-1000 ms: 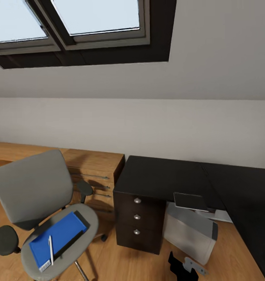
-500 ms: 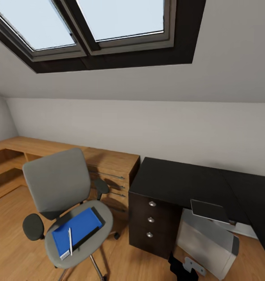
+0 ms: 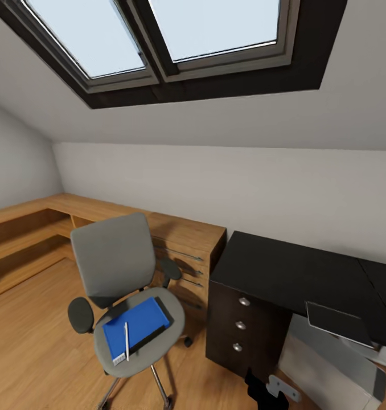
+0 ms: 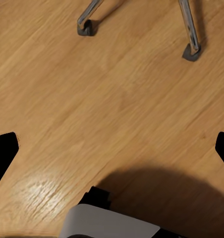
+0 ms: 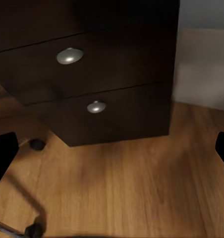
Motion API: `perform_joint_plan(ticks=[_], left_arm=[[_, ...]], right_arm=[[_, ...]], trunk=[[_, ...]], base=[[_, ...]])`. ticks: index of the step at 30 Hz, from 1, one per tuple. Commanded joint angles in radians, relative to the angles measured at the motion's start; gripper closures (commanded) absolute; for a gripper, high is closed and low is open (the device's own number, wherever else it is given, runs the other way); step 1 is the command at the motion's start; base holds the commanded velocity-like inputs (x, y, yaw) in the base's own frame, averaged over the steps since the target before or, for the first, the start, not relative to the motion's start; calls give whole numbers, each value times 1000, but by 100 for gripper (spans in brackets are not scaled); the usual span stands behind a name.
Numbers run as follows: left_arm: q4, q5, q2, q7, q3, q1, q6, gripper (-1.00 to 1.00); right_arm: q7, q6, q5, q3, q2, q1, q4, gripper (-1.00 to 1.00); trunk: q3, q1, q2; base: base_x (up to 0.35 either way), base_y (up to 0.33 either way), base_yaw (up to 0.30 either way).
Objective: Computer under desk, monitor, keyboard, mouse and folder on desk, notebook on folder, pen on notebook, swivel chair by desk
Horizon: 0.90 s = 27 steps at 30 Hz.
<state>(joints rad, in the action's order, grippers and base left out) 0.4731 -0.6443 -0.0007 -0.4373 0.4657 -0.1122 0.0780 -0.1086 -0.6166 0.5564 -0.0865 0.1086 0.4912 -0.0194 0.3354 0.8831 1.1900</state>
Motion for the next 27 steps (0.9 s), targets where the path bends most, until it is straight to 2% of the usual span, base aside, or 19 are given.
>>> perform_joint_plan(ticks=[1,6,27], left_arm=[[-1,-11,1,-6,8,-1,7,-100],[-10,-10,1,-6,8,-1,8,-100],[-13,-9,1,-5,8,-1,9,-100]], right_arm=[[-6,-3,-1,-9,0,1,-2,-100],[-6,-3,-13,-9,0,1,-2,-100],[-7,-4,-16,-10,2,1,-2,-100]], trunk=[[2,0,1],[6,0,1],[29,0,1]], base=[[0,0,253],[0,0,241],[0,0,215]])
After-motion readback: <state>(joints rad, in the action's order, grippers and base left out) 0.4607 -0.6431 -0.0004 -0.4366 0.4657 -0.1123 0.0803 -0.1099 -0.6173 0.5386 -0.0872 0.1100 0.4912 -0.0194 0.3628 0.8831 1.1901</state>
